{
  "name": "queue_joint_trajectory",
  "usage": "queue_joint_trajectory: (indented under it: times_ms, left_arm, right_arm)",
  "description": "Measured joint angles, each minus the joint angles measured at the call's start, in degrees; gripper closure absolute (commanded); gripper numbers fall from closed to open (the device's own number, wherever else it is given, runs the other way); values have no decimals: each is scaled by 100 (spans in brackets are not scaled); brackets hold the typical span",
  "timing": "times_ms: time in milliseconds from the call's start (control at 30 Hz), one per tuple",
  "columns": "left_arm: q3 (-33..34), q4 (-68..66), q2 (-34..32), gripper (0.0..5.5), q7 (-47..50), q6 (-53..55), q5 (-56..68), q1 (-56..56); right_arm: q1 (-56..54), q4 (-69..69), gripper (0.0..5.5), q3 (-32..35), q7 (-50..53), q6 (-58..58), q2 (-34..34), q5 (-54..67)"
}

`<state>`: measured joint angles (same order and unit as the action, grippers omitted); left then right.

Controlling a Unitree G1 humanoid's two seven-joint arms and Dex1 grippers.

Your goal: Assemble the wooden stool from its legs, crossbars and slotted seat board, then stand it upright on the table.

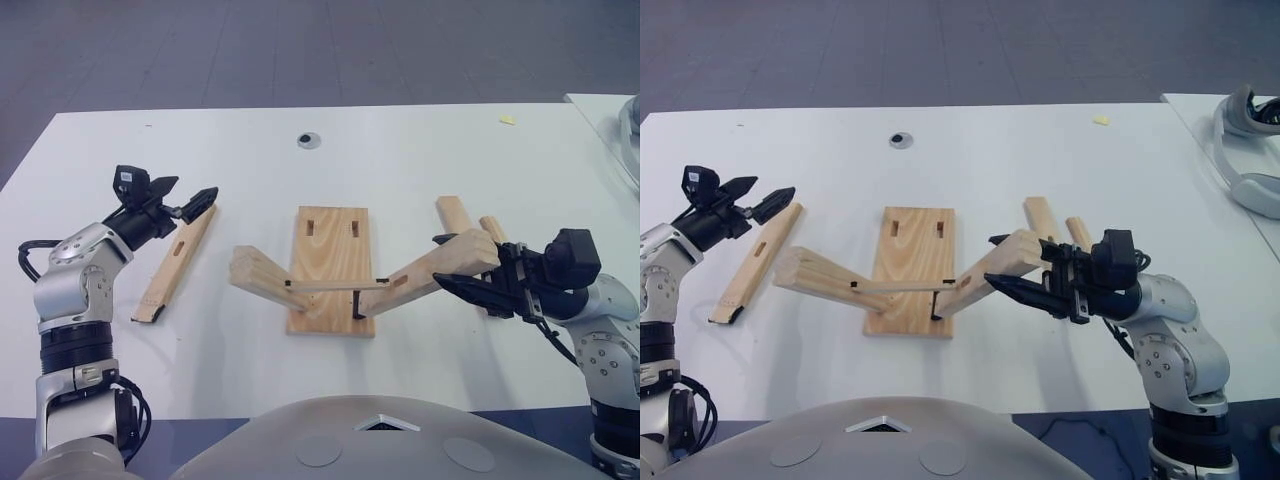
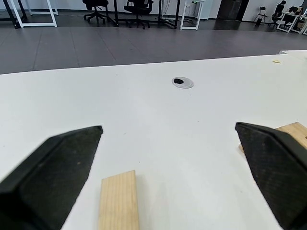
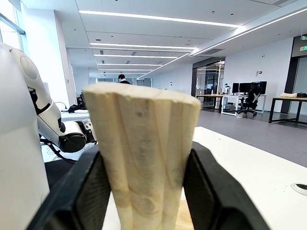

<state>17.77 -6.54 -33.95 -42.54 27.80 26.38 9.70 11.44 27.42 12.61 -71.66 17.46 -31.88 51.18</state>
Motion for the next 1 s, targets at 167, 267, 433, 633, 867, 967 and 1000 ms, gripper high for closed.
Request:
queue_joint_trajectory:
  times_ms: [167,267,433,633,867,967,1000]
  left_arm:
    - [-61,15,0,39,-113,3,9,7]
    - [-57,124,5,39,-121,10,62,-32]
    - [-41,326,131,39,-41,19,122,-357]
    - [-21,502,236,39,69,19,235,-493]
    - [-11,673,313,39,83,18,260,-675]
    - [-12,686,352,39,104,18,260,-696]
    - [-12,695,363,39,108,18,260,-704]
  right_arm:
    - [-328,-372,343,-10,-31,-78,-34,-134]
    - [-592,-536,343,-30,-161,-92,-132,-178]
    - [-727,-633,343,-60,-441,-62,-349,-158]
    - [-960,-822,343,-173,-657,68,-473,-147]
    - [-1317,-1116,343,-300,-630,75,-456,-186]
    - [-1363,-1216,343,-301,-559,81,-452,-183]
    - [-1367,-1236,343,-300,-554,82,-452,-180]
